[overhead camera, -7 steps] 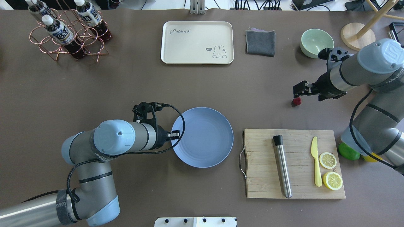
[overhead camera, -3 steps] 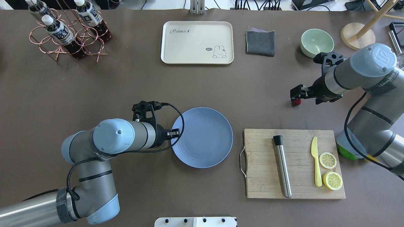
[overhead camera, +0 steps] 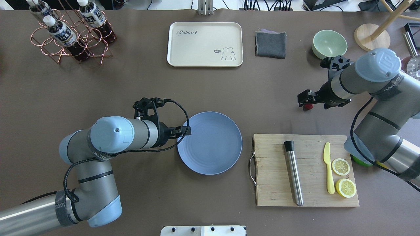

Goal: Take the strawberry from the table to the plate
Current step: 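Lower the right gripper over the red strawberry while the left gripper holds, then close the right gripper on the strawberry and lift while the left withdraws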

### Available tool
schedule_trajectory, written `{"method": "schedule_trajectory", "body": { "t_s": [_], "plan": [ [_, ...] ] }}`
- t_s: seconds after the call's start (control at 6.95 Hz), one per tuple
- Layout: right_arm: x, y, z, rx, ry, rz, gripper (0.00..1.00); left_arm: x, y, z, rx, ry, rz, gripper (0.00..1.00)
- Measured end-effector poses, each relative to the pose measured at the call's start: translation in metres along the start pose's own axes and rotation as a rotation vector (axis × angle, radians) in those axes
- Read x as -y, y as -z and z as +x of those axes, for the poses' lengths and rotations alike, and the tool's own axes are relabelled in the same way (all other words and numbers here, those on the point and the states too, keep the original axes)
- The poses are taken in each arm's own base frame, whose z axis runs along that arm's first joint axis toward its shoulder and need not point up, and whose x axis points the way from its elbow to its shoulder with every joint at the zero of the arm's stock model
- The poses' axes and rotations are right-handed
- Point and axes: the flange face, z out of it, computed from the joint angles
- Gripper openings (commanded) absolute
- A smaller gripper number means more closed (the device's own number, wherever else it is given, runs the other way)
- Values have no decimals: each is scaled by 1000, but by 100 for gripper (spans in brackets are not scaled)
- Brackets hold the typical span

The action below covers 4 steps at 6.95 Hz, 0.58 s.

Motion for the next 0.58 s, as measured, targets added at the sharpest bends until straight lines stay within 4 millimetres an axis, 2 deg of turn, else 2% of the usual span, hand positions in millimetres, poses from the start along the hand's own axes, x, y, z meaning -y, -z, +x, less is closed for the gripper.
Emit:
{"method": "schedule_trajectory", "body": {
  "t_s": [0.29, 0.58],
  "plan": [
    [10, -17, 0, -25, -3, -4, 99, 2, 4, 1, -6, 0, 3, 98],
    [15, -27, 2, -44, -9, -4, 16, 3, 6, 1, -8, 0, 5, 98]
  ]
}}
